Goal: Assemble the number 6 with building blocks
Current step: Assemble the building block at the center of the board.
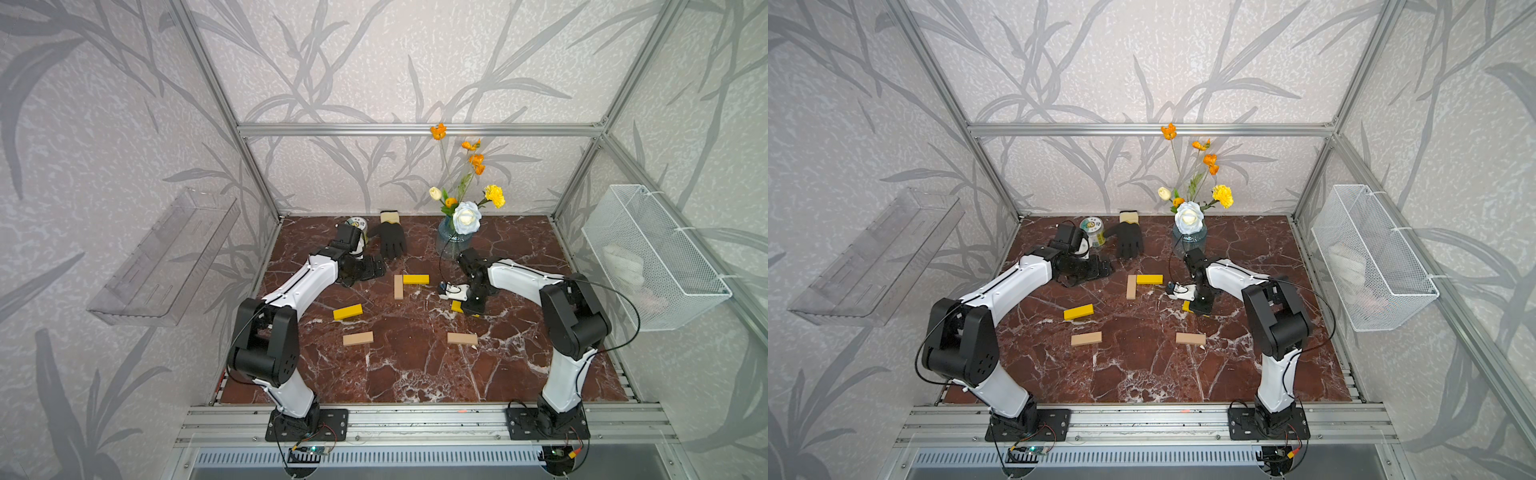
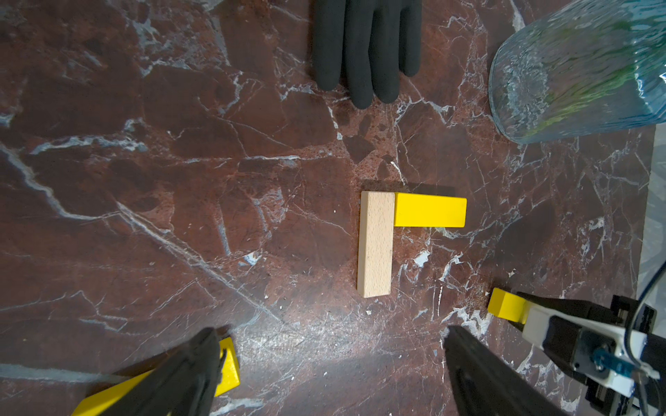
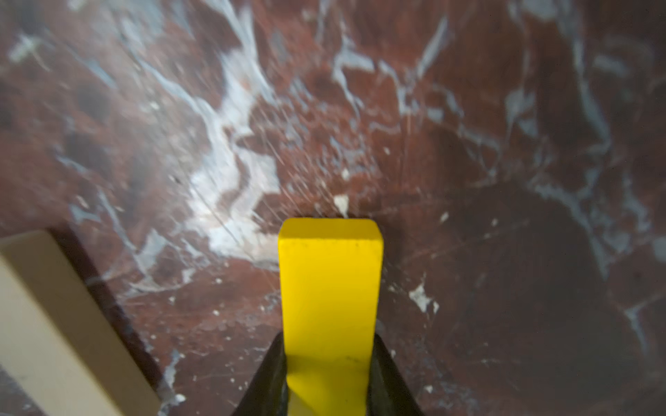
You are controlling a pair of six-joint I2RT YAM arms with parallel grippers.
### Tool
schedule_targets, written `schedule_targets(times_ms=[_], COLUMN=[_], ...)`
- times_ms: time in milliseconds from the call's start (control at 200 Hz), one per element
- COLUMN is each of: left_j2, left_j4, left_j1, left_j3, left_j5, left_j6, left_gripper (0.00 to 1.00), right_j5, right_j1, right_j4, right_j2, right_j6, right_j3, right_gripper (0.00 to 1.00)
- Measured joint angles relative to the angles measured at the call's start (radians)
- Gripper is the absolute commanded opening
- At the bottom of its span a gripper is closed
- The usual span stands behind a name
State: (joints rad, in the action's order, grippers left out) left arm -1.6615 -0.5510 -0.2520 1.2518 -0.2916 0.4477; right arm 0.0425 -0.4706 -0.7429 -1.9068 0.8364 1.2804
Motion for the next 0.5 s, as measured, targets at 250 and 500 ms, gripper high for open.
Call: schedule_targets(times_ms=[250,500], left_j2=[0.000,0.000], left_j4=[0.007,0.007], left_j1=[0.002,0.006], left_j3=[-0.023,-0.050], left_j5=[-0.002,0.000], left_j6=[0.000,-0.002], left_gripper=[0.97,0.97], right_j5=[0.000,-0.001], right_j1=[-0.109,-0.167], right_j4=[-0.019,-0.067], right_j2=[-0.131,-0.256], right_j6=[0.041,0.077], right_j3=[0.250,0.396], right_gripper=[0.03,0.03])
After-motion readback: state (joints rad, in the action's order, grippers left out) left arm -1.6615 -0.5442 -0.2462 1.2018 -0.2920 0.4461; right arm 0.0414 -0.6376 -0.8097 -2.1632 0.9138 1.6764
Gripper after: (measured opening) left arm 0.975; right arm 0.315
